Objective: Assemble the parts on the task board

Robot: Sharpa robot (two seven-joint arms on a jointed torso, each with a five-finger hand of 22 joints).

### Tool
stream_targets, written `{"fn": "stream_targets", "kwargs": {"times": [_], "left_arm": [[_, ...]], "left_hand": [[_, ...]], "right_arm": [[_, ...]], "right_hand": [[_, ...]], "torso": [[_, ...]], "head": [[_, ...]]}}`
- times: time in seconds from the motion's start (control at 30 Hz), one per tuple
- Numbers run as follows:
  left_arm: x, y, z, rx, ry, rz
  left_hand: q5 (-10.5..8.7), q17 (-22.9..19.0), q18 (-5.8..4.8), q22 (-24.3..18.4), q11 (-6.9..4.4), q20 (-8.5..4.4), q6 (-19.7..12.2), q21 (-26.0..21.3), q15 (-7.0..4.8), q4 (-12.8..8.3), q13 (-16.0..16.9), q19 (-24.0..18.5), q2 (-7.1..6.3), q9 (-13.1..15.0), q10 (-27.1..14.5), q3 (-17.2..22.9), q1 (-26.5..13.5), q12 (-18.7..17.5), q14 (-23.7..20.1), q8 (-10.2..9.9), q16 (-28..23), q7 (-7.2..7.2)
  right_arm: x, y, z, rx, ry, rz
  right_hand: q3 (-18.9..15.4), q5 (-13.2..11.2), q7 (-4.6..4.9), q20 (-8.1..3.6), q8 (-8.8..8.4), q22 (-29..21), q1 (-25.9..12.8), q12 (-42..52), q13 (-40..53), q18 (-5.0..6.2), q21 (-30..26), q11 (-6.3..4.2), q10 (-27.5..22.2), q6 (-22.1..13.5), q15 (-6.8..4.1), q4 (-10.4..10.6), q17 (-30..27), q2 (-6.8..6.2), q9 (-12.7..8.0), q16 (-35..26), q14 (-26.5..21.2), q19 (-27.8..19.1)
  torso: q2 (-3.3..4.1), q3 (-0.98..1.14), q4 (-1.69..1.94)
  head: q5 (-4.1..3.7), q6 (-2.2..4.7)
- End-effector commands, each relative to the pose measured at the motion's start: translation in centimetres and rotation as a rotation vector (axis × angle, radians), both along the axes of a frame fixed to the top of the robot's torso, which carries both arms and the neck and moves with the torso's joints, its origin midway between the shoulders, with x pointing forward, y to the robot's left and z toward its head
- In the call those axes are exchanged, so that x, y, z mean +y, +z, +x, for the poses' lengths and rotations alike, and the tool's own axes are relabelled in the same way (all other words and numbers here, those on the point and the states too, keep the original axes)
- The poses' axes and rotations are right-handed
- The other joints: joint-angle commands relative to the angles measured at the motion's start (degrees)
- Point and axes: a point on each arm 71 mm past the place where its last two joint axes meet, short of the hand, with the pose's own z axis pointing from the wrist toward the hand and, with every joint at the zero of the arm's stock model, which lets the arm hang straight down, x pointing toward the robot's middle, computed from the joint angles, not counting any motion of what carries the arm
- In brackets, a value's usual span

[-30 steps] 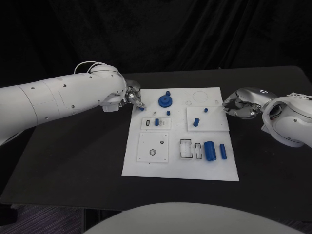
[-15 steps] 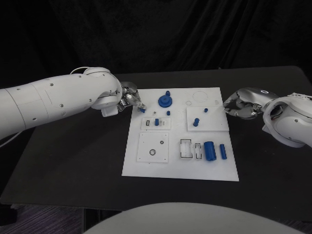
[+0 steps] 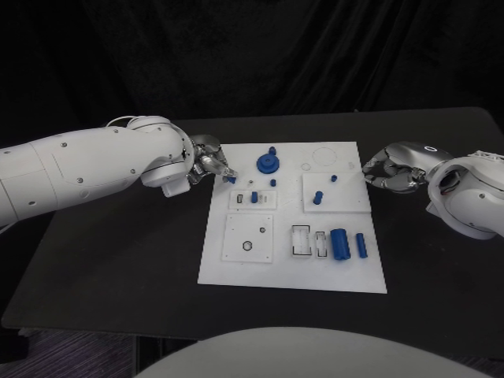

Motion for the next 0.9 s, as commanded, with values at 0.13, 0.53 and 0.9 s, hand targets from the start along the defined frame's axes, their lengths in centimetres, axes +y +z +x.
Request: {"fn": "stream_targets", "kwargs": {"times": [0.13, 0.53, 0.9], "left_arm": [[-0.3, 0.2, -0.6, -0.056, 0.011, -0.016], [-0.5, -1.0, -1.8, -0.044, -0.013, -0.001], [-1.0, -2.3, -2.7, -0.017, -0.028, 0.004]], "left_hand": [[-0.13, 15.1, -0.12, 10.1, -0.38, -0.33, 0.9, 0.2, -0.37, -2.8, 15.0, 0.0, 0.09, 0.1, 6.0, 3.1, -0.8, 0.1, 6.1, 0.3, 0.4, -0.67], [0.03, 15.1, -0.1, 10.0, -0.38, -0.35, 0.8, 0.1, -0.39, -2.7, 15.0, -0.1, 0.12, 0.2, 6.0, 3.1, -1.1, 0.1, 6.1, 0.4, 0.4, -0.66], [0.55, 15.1, -0.1, 10.0, -0.4, -0.38, 0.7, 0.1, -0.4, -2.6, 15.0, -0.1, 0.21, 0.3, 6.0, 3.2, -1.4, 0.1, 6.1, 0.5, 0.4, -0.67]], "right_arm": [[-0.2, -0.1, 0.0, 0.002, -0.017, 0.004], [-0.1, 0.3, 0.0, -0.039, -0.006, 0.037], [0.0, 1.0, -0.1, -0.128, 0.021, 0.091]], "right_hand": [[0.3, 0.2, 0.07, 0.04, -0.22, 8.9, 0.4, -0.3, 13.7, 0.42, -0.3, 0.28, 4.4, 0.4, 0.41, 0.0, 4.2, 0.04, -0.1, -0.3, 3.1, -0.2], [0.3, 0.2, 0.12, 0.05, -0.26, 8.9, 0.3, -0.3, 13.7, 0.43, -0.4, 0.31, 4.4, 0.4, 0.43, 0.0, 4.2, -0.11, -0.2, -0.3, 3.1, -0.2], [0.3, 0.2, 0.23, 0.1, -0.04, 9.0, -0.1, 0.0, 14.0, 0.36, -0.1, 0.48, 4.7, 0.9, 0.53, 0.1, 4.6, -0.31, -0.1, 0.1, 3.2, -0.1]], "torso": [[-0.13, -0.03, 0.12], [-0.06, 0.04, -0.06], [-0.04, 0.04, -0.03]], "head": [[-0.11, -0.01], [0.08, -0.01], [0.24, -0.01]]}}
